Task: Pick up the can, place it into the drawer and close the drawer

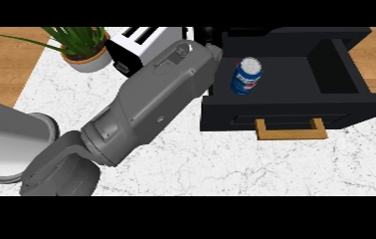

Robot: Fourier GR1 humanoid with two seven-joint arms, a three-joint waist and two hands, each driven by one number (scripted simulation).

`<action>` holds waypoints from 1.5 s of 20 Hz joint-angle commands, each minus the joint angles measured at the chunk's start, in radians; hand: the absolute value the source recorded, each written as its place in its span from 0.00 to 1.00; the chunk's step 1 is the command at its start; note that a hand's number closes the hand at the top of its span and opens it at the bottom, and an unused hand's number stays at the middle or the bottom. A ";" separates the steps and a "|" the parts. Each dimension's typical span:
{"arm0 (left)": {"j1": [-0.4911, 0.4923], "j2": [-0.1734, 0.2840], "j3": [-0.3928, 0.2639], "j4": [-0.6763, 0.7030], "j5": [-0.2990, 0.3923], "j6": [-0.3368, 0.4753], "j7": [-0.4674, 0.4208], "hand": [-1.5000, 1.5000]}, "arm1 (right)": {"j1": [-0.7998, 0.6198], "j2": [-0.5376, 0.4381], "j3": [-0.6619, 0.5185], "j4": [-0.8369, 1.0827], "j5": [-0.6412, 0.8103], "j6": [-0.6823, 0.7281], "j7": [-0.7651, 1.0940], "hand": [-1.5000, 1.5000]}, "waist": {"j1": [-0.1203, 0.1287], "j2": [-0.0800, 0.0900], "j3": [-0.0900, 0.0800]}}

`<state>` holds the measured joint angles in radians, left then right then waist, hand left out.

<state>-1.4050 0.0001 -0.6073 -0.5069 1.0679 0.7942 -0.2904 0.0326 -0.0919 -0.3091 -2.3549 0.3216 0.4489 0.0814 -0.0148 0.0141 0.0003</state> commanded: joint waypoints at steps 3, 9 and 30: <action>-0.020 0.005 0.012 0.011 -0.023 -0.014 0.052 0.00 | -0.153 -0.012 0.173 0.191 0.320 -0.108 -0.054 0.00 | 0.036 -0.005 0.000; -0.017 0.041 0.030 -0.025 -0.048 0.001 0.106 0.00 | -0.321 -0.044 0.248 0.404 0.478 -0.196 -0.076 0.00 | 0.039 -0.011 -0.001; 0.140 0.286 0.020 -0.298 -0.160 0.022 0.267 0.00 | -0.645 -0.027 0.324 1.380 0.892 -0.700 -0.199 0.00 | 0.057 -0.009 0.001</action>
<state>-1.2799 0.2237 -0.5960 -0.7639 0.9212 0.8280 -0.0670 -0.5796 -0.1308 0.0281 -1.1427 1.1685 -0.1315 -0.0987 0.0440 0.0018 -0.0002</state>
